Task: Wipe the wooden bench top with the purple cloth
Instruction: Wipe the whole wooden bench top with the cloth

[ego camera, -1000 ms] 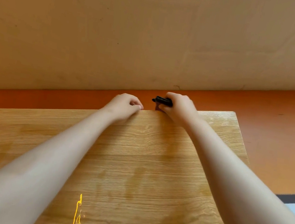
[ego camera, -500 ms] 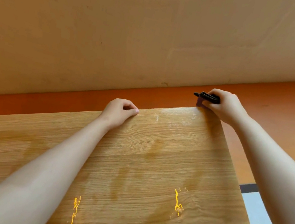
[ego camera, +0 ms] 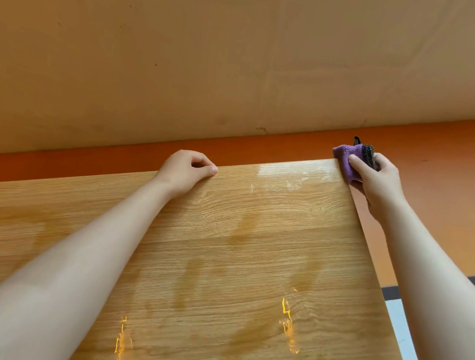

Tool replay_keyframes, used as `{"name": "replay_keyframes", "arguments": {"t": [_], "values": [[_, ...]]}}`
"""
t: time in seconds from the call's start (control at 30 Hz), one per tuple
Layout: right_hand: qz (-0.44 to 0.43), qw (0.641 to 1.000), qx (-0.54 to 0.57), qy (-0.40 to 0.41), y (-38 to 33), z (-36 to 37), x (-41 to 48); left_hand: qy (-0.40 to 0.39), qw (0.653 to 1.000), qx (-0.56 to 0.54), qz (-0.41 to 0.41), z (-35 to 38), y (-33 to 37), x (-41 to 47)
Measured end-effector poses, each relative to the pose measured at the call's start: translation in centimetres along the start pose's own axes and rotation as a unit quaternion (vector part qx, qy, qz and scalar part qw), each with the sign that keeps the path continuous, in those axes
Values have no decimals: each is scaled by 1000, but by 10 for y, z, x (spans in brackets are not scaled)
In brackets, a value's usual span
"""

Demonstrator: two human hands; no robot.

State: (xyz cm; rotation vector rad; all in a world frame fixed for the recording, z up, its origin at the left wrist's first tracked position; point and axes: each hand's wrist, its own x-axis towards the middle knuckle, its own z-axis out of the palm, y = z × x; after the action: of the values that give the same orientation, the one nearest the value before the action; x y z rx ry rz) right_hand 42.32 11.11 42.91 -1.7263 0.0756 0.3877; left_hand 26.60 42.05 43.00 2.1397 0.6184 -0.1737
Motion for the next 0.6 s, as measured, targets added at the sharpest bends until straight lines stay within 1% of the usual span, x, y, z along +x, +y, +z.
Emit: {"name": "replay_keyframes", "arguments": {"t": [0.2,0.33,0.47,0.53,0.6], "values": [[14,1000,-4,-8,21,-30,-51,-2,1000,2,-2,-1,1,-2],[27,1000,2,-10,37,-49,-82,7,1000,7,11,0,-1,-2],[2,999,-40,11,25,-32,-55,7,1000,9,19,1,-2,-1],[-9,999,-42,24,15,-16,-31,5,1000,11,22,0,-2,-1],[1,999,-28,26,7,-4,-11,3,1000,9,21,0,-2,-1]]}}
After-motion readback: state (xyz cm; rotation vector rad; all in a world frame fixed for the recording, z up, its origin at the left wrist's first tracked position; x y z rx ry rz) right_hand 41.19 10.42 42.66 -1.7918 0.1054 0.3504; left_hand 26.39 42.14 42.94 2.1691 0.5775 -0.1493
